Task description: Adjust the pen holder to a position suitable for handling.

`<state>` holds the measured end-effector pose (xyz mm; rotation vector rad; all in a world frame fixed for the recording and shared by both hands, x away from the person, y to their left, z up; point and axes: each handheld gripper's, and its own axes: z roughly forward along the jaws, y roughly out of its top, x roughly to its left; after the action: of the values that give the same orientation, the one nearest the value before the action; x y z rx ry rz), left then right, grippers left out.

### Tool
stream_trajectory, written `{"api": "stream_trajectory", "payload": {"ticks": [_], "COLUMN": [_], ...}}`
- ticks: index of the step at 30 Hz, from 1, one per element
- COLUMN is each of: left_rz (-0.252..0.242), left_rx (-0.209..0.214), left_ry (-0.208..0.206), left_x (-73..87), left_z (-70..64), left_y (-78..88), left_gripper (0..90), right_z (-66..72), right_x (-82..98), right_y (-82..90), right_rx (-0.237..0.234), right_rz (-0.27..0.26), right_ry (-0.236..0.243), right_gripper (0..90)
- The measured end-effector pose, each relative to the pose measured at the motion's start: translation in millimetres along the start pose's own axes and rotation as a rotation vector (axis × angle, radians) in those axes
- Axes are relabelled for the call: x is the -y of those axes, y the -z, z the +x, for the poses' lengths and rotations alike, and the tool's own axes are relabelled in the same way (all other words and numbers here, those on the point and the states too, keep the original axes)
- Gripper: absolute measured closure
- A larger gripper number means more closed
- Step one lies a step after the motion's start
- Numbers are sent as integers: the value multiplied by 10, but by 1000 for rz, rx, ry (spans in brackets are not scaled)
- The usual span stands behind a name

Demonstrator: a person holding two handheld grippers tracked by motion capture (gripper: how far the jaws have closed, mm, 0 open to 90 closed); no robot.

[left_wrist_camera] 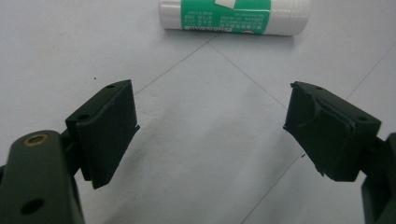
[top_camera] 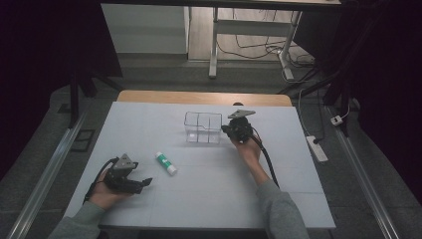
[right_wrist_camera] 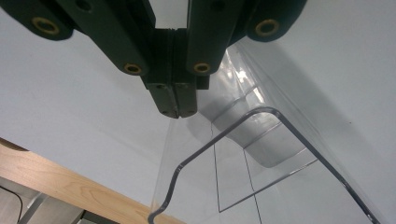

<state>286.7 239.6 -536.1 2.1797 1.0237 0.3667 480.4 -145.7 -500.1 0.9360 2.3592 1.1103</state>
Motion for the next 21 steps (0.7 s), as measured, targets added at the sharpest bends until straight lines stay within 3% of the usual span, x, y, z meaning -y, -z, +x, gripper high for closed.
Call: {"api": "stream_trajectory", "payload": {"ticks": [12,17,21], "left_rz": [-7,-6,-4], "left_rx": [7,5,8], "left_ry": [2,-5,-10], "left_x": [2,2,1], "left_z": [9,8,5], "left_y": [5,8,4], "left_gripper": [166,166,166], "right_z": [-13,-21,-9], "right_x": [77,185,377], "right_y": [193,344,548], "right_rx": [13,14,20], "right_rz": [-15,4,22], "right_ry": [-13,-9,-15], "right_gripper": [893,892,853]}}
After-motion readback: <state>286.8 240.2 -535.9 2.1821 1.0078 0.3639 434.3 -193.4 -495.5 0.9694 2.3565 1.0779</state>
